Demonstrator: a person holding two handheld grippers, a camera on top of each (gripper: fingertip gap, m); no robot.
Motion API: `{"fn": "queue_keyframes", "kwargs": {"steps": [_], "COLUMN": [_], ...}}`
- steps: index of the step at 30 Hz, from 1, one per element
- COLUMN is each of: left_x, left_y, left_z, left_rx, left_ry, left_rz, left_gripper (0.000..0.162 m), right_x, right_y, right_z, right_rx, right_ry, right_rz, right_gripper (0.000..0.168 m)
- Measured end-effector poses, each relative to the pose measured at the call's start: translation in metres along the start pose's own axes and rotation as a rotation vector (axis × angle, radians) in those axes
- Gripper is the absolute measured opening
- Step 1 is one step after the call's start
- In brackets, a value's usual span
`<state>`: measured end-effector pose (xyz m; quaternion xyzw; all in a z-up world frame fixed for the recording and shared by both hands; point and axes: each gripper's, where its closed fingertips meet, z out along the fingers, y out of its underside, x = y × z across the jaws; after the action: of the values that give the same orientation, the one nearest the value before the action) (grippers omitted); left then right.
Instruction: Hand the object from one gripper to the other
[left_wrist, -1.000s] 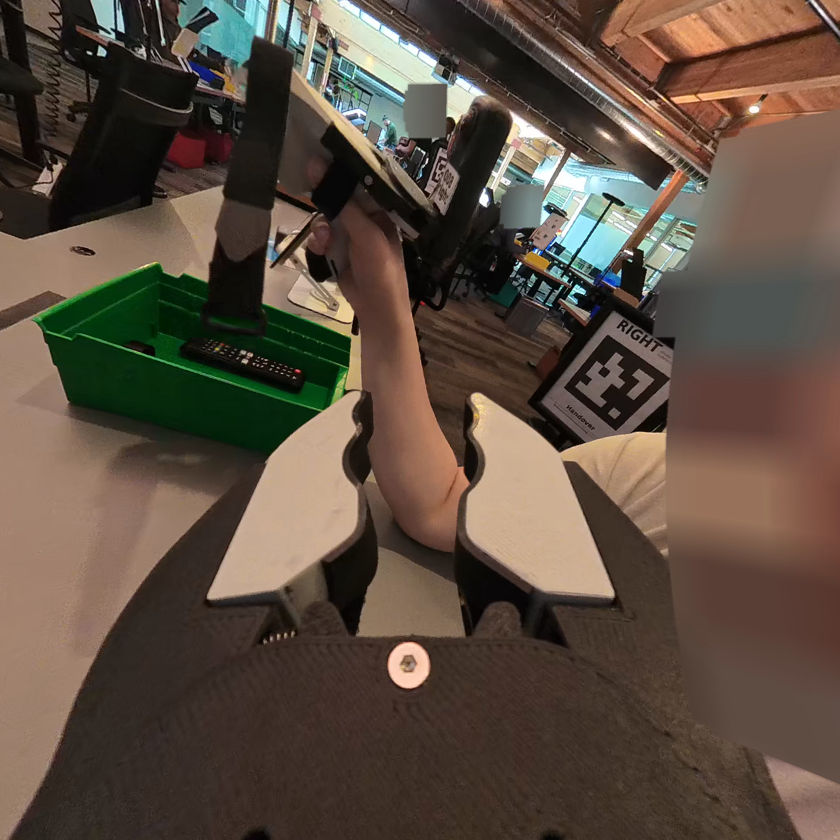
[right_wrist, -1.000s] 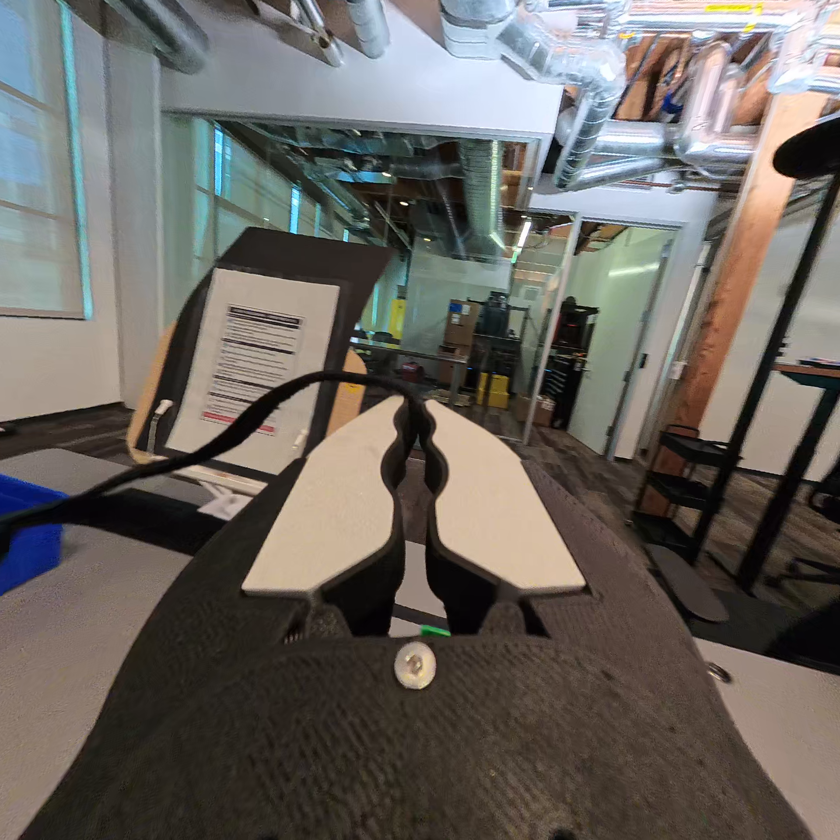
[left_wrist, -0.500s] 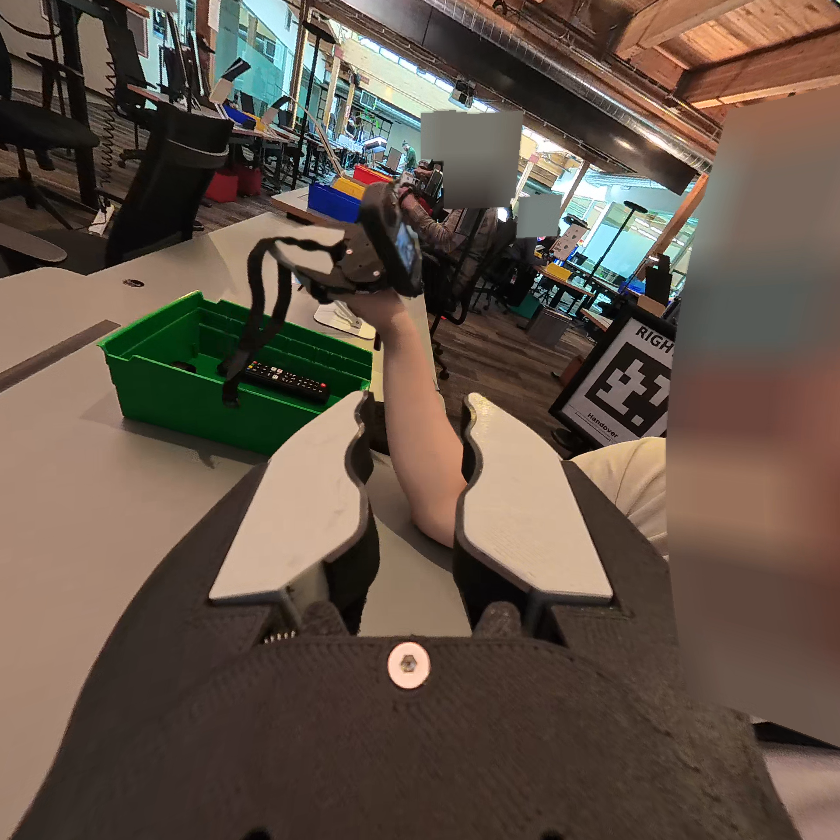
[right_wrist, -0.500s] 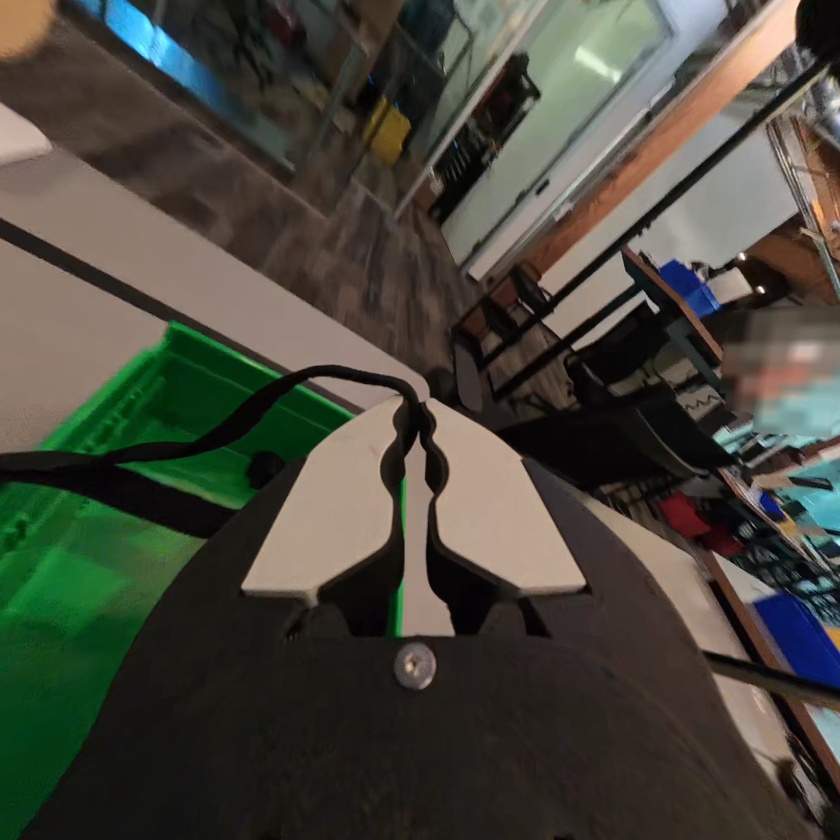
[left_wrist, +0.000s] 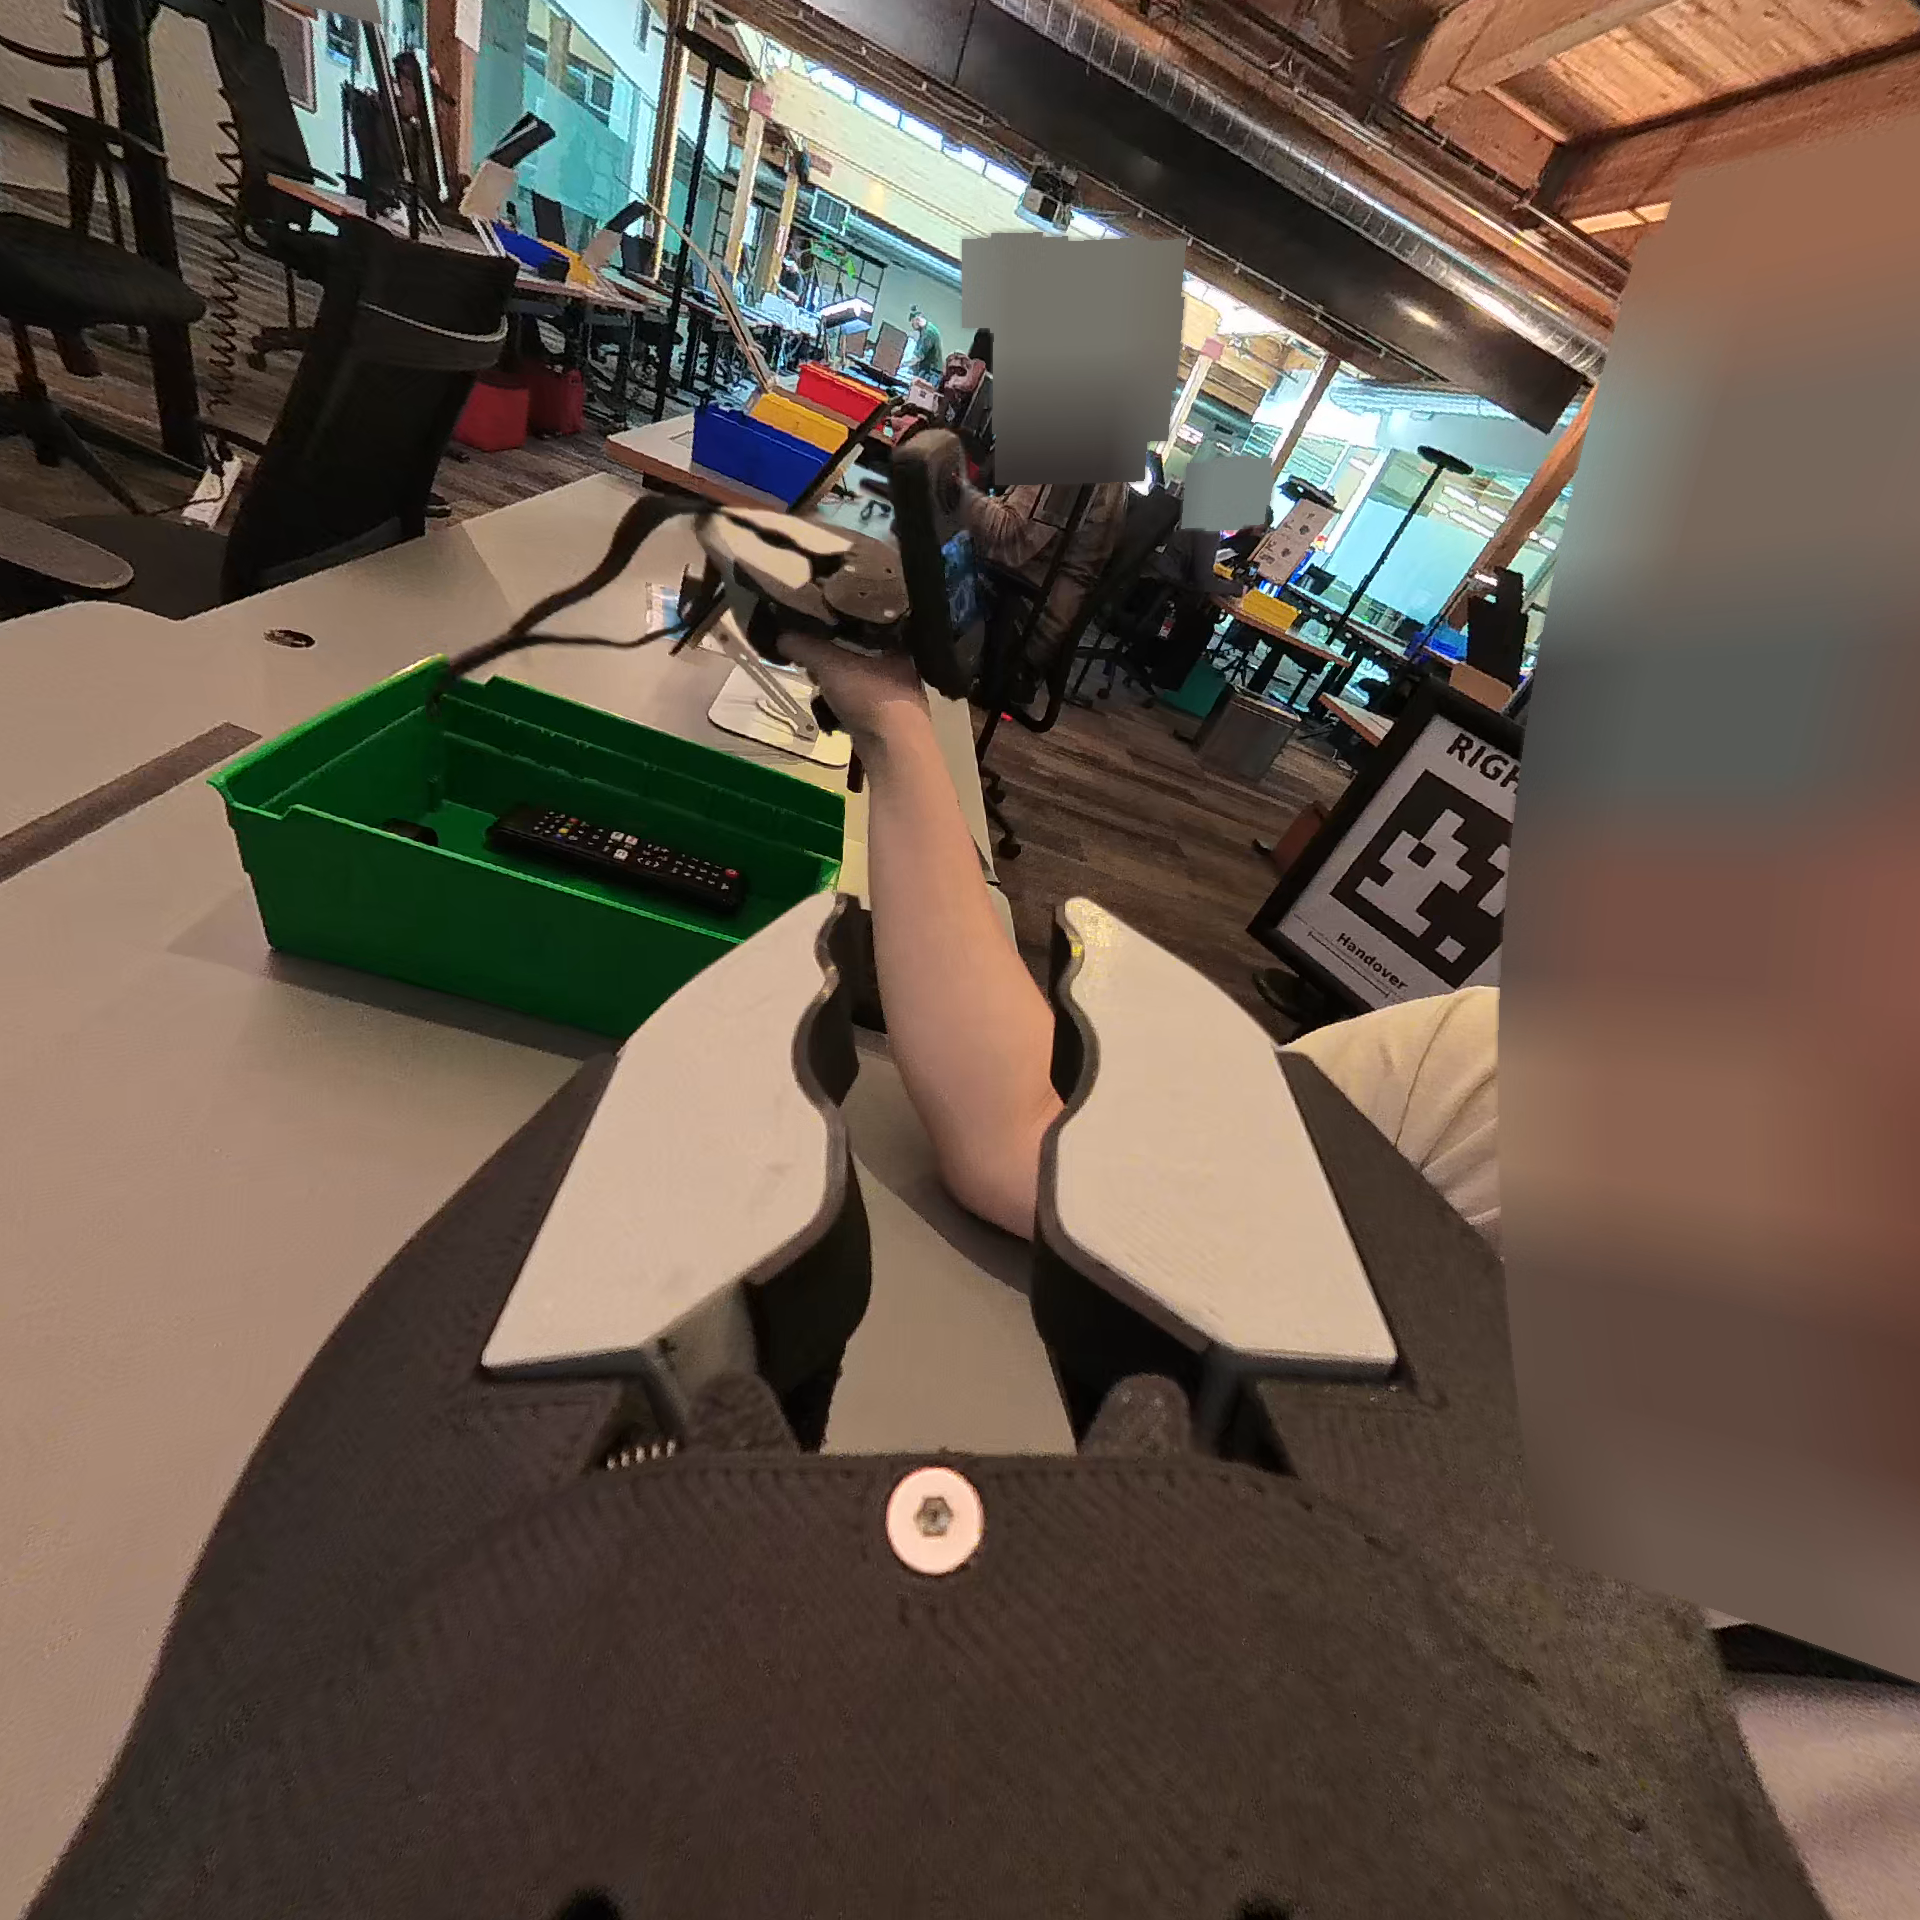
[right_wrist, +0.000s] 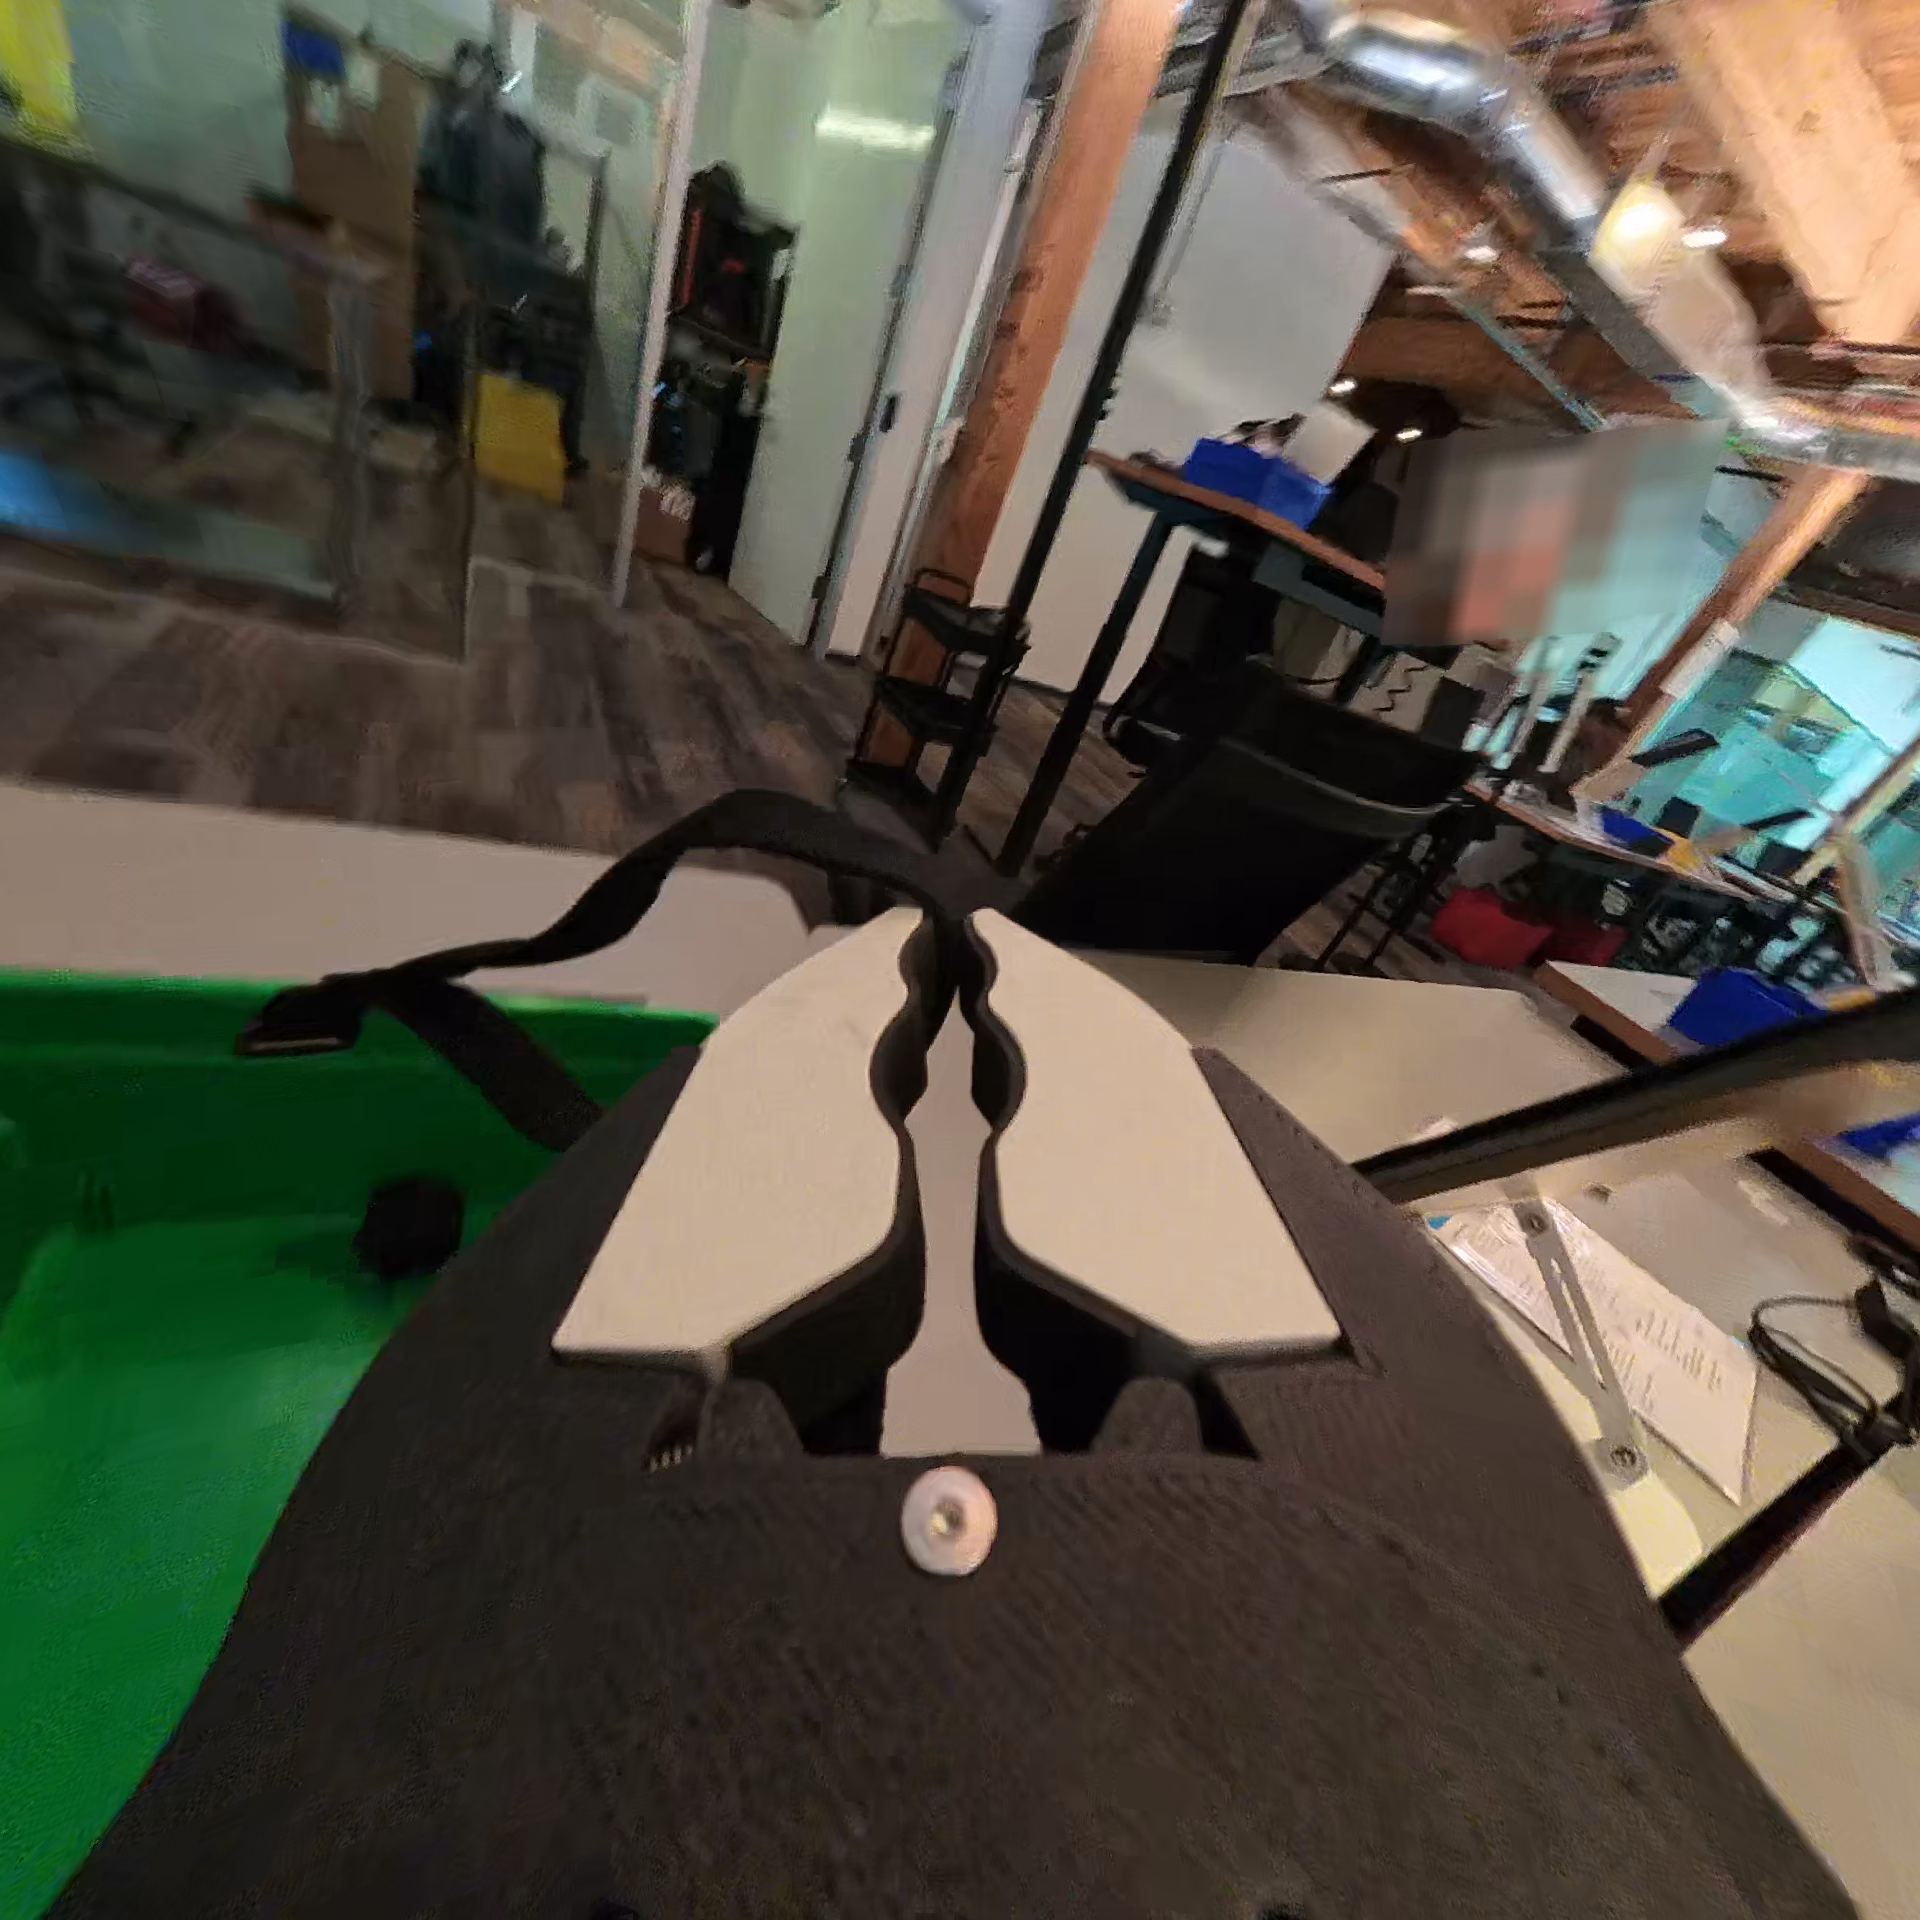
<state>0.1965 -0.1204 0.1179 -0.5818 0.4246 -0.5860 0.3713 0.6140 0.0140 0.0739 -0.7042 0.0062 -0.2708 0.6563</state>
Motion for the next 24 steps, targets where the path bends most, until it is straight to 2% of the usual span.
{"fn": "queue_keyframes", "kwargs": {"steps": [1, 6, 8, 12, 15, 18, 19, 21, 24], "left_x": [0.0, 0.0, 0.0, 0.0, 0.0, 0.001, 0.001, 0.001, -0.003], "left_y": [0.001, 0.005, 0.006, 0.008, 0.009, 0.011, 0.011, 0.008, -0.007], "left_z": [0.001, 0.005, 0.006, 0.007, 0.009, 0.009, 0.008, 0.003, -0.019], "left_rx": [-0.005, -0.027, -0.035, -0.042, -0.051, -0.066, -0.069, -0.063, -0.008], "left_ry": [0.0, 0.007, 0.006, 0.006, 0.004, 0.003, -0.001, -0.019, -0.086], "left_rz": [0.0, -0.003, 0.0, 0.004, 0.007, 0.014, 0.018, 0.035, 0.067], "left_gripper": [0.033, 0.033, 0.033, 0.033, 0.033, 0.034, 0.033, 0.033, 0.033], "right_x": [-0.012, -0.102, -0.131, -0.166, -0.188, -0.192, -0.186, -0.167, -0.14], "right_y": [0.007, 0.044, 0.069, 0.104, 0.109, 0.107, 0.106, 0.093, 0.04], "right_z": [0.003, 0.013, 0.019, 0.042, 0.054, 0.064, 0.064, 0.06, 0.047], "right_rx": [-0.05, -0.259, -0.353, -0.401, -0.385, -0.386, -0.398, -0.392, -0.26], "right_ry": [-0.067, -0.471, -0.562, -0.583, -0.582, -0.541, -0.514, -0.456, -0.379], "right_rz": [-0.044, -0.185, -0.258, -0.449, -0.44, -0.401, -0.414, -0.44, -0.334], "right_gripper": [0.004, 0.005, 0.005, 0.012, 0.034, 0.065, 0.066, 0.066, 0.063]}}
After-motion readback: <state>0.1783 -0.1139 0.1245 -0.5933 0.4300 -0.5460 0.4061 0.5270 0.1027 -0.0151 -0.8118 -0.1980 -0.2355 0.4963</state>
